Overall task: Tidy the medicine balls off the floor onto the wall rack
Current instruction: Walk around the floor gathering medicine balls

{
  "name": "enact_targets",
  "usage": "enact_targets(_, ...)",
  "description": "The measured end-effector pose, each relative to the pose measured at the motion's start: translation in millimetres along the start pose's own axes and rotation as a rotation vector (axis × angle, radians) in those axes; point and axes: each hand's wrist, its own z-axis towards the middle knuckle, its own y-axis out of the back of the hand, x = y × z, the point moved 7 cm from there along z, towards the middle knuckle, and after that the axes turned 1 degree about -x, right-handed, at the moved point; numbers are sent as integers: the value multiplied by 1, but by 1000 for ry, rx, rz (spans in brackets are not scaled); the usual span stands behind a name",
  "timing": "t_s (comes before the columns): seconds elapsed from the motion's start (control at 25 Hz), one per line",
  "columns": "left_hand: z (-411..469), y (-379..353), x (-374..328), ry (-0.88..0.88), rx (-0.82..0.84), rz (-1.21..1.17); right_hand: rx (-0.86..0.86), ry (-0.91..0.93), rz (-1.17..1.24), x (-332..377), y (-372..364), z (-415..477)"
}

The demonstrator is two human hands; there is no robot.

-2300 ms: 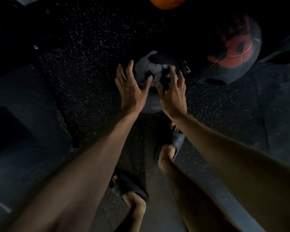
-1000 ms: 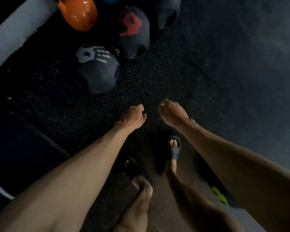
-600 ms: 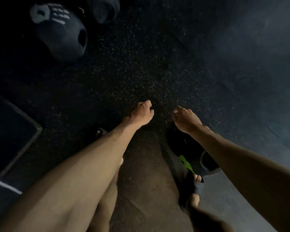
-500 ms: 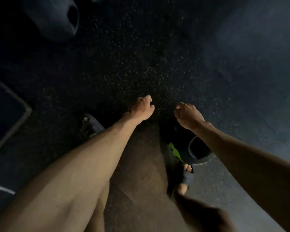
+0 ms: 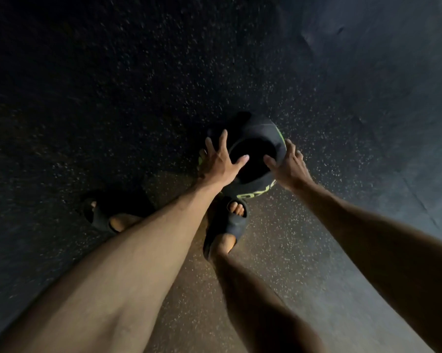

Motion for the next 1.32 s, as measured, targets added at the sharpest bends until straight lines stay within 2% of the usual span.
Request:
enact_targets(0.08,5,-9,3,20,-97,11,55,-71,189,-21,-18,8)
enact_targets(0.16,12,-3,7,-8,-192,58,21,-115,328,-25,-28,7)
enact_targets(0.32,19,9,38,-60,-249,26,-94,-66,357,-1,-46,-19)
enact_targets(0.44,23,25,71,-21,-214,-93,-161,143,341,24,-54,-45)
enact_targets(0.52,28,40,90,47,-216,-120,-147,286,266,43,-53,-47)
enact_targets(0.6,38,55,117,170,-215,-218,-142,434,108,68,-53,-45)
enact_targets(0.72,43,74,169,350,-208,-433,-241,686,-135,121,-60,-46)
enact_targets(0.8,30,90,184,346,-299,-434,-263,756,-214,161,-73,-50)
enact_targets(0.92,11,128,169,150,-542,-507,-283,853,-287,222,-94,-66)
enact_targets(0.96,11,139,163,117,-562,-533,-267,919,-295,241,-103,-73)
enact_targets(1.04,24,156,163,156,-487,-533,-179,1046,-222,276,-117,-87)
enact_targets(1.12,35,169,177,235,-367,-470,-142,1063,-74,303,-117,-89)
enact_targets(1.2,39,180,202,269,-320,-458,-235,977,1,307,-109,-82)
enact_targets(1.28,41,190,230,302,-347,-506,-286,869,-69,292,-110,-73)
enact_targets(1.32,41,195,241,316,-356,-550,-242,819,-124,283,-116,-67)
